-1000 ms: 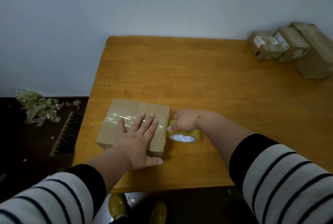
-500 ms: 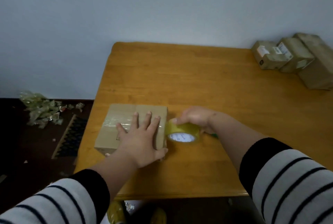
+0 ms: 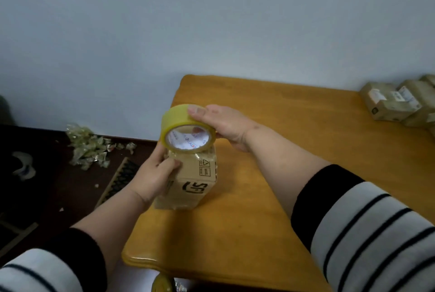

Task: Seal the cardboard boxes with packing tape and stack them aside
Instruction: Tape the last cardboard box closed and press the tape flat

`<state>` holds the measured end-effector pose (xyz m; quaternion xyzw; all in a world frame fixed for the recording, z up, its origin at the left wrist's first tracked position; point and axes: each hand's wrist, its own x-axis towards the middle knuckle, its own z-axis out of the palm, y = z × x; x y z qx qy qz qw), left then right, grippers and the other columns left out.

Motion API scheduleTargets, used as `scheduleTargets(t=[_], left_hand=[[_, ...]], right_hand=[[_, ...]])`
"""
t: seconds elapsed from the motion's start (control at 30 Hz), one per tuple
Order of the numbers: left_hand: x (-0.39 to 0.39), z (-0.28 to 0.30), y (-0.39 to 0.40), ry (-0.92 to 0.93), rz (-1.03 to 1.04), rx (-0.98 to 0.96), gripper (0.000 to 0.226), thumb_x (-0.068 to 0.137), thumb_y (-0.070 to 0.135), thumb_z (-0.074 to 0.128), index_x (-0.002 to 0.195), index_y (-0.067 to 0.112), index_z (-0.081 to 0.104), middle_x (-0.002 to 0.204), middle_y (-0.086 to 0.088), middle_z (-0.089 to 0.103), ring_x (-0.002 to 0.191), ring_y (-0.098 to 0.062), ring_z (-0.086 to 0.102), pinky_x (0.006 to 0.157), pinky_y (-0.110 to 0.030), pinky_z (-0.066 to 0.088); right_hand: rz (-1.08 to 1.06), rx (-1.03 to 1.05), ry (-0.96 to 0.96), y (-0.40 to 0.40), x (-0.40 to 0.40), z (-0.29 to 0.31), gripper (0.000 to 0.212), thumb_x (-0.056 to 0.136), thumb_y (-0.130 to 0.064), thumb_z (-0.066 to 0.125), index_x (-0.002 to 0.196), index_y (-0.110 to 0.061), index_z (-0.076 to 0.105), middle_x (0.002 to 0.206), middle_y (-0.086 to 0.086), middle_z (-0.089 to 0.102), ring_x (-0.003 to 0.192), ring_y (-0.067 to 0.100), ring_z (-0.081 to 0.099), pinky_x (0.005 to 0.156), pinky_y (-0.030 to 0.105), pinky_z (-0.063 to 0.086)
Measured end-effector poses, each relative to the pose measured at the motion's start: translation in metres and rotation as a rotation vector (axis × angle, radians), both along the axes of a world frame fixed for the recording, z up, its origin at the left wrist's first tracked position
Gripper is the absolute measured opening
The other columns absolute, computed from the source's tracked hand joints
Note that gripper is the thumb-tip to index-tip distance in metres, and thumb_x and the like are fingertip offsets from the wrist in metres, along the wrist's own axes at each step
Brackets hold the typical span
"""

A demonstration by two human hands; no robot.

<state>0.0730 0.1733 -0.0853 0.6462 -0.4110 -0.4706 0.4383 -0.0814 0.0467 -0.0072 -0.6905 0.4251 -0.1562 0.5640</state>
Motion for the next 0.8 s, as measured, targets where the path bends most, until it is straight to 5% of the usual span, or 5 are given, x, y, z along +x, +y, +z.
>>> scheduleTargets(t=[0.1, 0.37, 0.57, 0.7, 0.8], left_hand=[[0.007, -0.005, 0.004, 0.013, 0.002, 0.009, 0.063, 0.064, 0.07, 0.073, 0.121, 0.068, 0.045, 0.111, 0.02, 0.07, 0.104, -0.009, 0.068, 0.092, -0.041, 0.053], [0.025, -0.013, 0.001, 0.154, 0.006, 0.038, 0.059, 0.077, 0.046, 0.072, 0.124, 0.069, 0.044, 0.115, 0.014, 0.071, 0.107, -0.013, 0.068, 0.089, -0.038, 0.053], [0.023, -0.011, -0.002, 0.164, 0.006, 0.017, 0.074, 0.093, 0.03, 0.065, 0.13, 0.078, 0.022, 0.14, 0.019, 0.053, 0.118, -0.014, 0.061, 0.103, -0.046, 0.048], [0.014, -0.008, -0.006, 0.152, -0.002, 0.004, 0.07, 0.096, 0.026, 0.061, 0.131, 0.076, 0.026, 0.138, 0.024, 0.05, 0.12, -0.013, 0.059, 0.103, -0.046, 0.047], [0.016, -0.008, -0.002, 0.207, 0.038, 0.019, 0.063, 0.098, 0.025, 0.057, 0.127, 0.075, 0.031, 0.147, 0.015, 0.046, 0.12, -0.019, 0.059, 0.101, -0.049, 0.049]], right_hand=[[0.036, -0.039, 0.023, 0.004, 0.024, 0.005, 0.063, 0.06, -0.08, 0.061, 0.084, -0.022, 0.063, 0.097, 0.004, 0.072, 0.098, 0.024, 0.067, 0.097, 0.047, 0.05], [0.08, -0.117, 0.089, 0.002, 0.034, 0.004, 0.053, 0.072, -0.073, 0.065, 0.053, -0.026, 0.052, 0.059, -0.013, 0.054, 0.063, 0.01, 0.05, 0.067, 0.033, 0.038], [0.044, -0.157, 0.17, -0.014, -0.001, 0.011, 0.069, 0.051, -0.084, 0.062, 0.073, -0.019, 0.054, 0.071, 0.002, 0.052, 0.068, 0.016, 0.046, 0.07, 0.034, 0.034], [0.035, -0.221, 0.262, -0.023, -0.017, 0.014, 0.065, 0.058, -0.083, 0.064, 0.069, -0.02, 0.051, 0.068, 0.0, 0.044, 0.062, 0.015, 0.04, 0.064, 0.032, 0.029], [0.079, -0.323, 0.522, -0.032, -0.037, 0.011, 0.06, 0.071, -0.074, 0.066, 0.071, -0.016, 0.054, 0.083, -0.006, 0.053, 0.069, 0.009, 0.048, 0.061, 0.026, 0.033]])
